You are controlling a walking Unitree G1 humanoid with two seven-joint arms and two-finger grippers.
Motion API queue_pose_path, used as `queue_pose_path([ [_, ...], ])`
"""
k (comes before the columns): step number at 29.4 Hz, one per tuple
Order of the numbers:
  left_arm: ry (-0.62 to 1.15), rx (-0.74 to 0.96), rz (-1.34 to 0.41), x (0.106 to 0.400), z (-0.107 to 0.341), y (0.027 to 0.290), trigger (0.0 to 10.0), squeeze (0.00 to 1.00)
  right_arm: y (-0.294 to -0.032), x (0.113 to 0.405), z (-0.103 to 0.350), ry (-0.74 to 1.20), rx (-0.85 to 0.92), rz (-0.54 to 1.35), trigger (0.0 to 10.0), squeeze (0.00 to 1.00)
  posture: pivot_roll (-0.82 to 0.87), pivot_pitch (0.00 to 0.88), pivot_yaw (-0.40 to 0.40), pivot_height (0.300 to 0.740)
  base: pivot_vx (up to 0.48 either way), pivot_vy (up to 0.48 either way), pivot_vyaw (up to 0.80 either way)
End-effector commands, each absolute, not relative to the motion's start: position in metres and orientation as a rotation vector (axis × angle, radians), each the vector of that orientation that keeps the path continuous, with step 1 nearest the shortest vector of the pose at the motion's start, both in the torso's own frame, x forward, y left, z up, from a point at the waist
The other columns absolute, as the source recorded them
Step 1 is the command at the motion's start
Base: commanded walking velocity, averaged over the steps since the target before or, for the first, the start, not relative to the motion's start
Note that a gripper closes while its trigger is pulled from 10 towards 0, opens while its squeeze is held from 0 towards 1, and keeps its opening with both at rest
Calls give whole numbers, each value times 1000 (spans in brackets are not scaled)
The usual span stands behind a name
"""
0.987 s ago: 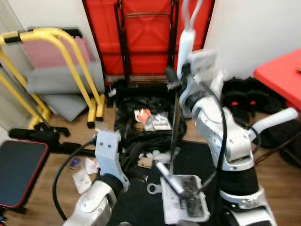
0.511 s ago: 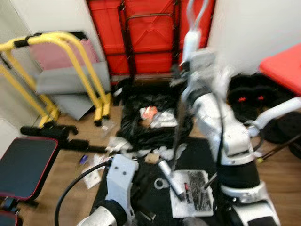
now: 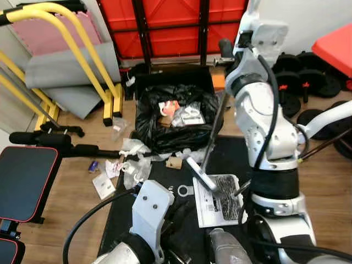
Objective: Sweep floor
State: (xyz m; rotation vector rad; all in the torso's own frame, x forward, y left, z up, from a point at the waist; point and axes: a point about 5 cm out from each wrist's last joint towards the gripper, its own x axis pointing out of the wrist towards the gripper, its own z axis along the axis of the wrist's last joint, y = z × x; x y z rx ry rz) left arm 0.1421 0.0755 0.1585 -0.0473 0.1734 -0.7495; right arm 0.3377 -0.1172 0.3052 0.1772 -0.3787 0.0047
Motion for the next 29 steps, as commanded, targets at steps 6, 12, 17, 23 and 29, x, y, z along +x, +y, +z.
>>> queue_pose_path([
  [6,197,-66,-920,132,158,68,10000,0,-116,345,306,-371,330,-51,10000,0,-133,376,30,740,0,0,0],
  [12,198,-79,-922,132,158,68,10000,0,-118,350,309,-338,438,-80,10000,0,-133,371,28,740,0,0,0],
  [17,197,-81,-921,132,158,67,10000,0,-117,352,304,-342,475,-100,10000,0,-131,365,26,740,0,0,0],
  [23,195,-82,-922,133,158,66,10000,0,-112,354,290,-359,493,-122,10000,0,-124,365,28,740,0,0,0],
  [29,189,-81,-922,132,159,66,10000,0,-100,358,266,-382,496,-130,10000,0,-113,373,30,740,0,0,0],
])
